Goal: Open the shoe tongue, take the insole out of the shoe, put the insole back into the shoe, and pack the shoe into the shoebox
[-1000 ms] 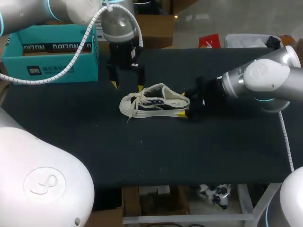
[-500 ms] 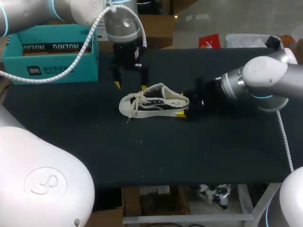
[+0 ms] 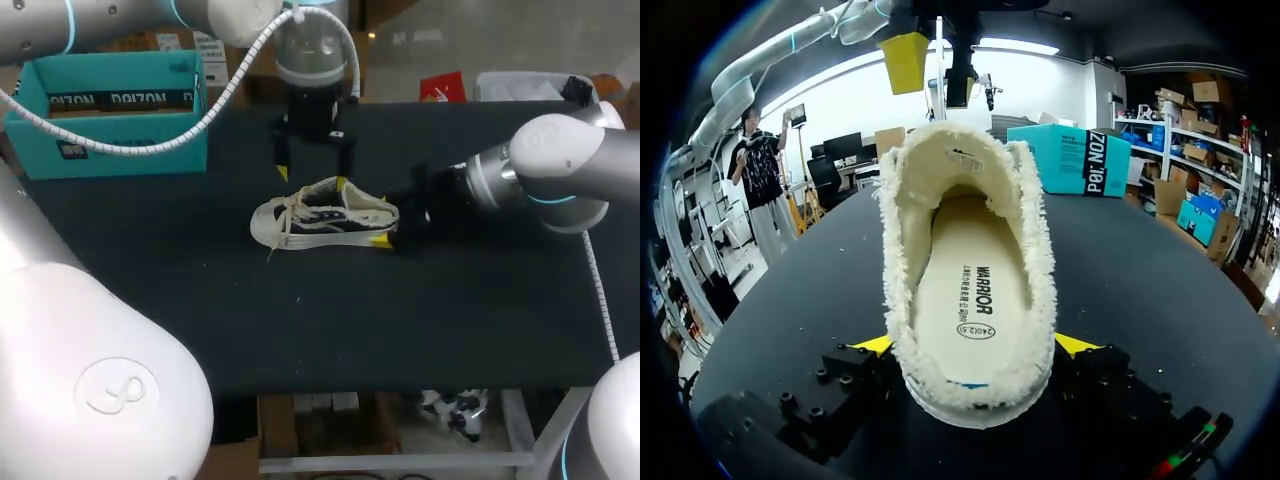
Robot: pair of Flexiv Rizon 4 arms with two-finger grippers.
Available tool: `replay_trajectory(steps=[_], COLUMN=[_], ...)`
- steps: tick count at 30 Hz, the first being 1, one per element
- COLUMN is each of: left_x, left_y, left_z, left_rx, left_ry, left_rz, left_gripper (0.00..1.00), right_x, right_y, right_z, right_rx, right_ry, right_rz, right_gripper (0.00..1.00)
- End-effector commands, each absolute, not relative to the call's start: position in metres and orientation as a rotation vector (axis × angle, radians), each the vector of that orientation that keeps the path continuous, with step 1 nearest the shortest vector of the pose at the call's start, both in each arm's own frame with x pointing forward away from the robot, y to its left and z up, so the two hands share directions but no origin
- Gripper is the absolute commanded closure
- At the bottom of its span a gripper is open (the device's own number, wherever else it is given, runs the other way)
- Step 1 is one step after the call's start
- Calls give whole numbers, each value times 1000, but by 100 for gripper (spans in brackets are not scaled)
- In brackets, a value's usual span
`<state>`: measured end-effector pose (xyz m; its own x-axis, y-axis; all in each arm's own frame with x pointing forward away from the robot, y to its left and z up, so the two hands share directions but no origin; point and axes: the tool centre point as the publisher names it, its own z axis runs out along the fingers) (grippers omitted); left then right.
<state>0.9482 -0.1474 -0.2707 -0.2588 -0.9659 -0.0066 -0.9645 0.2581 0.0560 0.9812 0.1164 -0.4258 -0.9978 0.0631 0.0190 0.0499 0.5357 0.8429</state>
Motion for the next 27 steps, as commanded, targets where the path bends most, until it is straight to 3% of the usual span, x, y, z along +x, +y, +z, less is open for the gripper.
replay_trajectory(steps=[1,5,7,10,14,20,25,27], left_x=[960,959,959,957,954,949,949,950], left_y=[-163,-170,-172,-175,-179,-182,-180,-178], left_z=[-278,-285,-287,-292,-297,-302,-305,-306], left_rx=[1921,1960,1967,1998,2061,2117,2173,2197], left_ry=[-2476,-2467,-2454,-2447,-2430,-2411,-2388,-2370], left_rz=[-217,-251,-258,-281,-328,-369,-382,-384], left_gripper=[0,5,15,16,36,42,41,46], right_x=[985,985,985,985,985,985,985,985], right_y=[119,119,119,119,119,119,119,119], right_z=[-431,-431,-431,-431,-431,-431,-431,-431], right_rx=[99,99,99,99,99,99,99,99], right_ry=[2741,2741,2741,2741,2741,2741,2741,2741], right_rz=[1507,1507,1507,1507,1507,1507,1507,1507], right_gripper=[100,100,100,100,100,100,100,100])
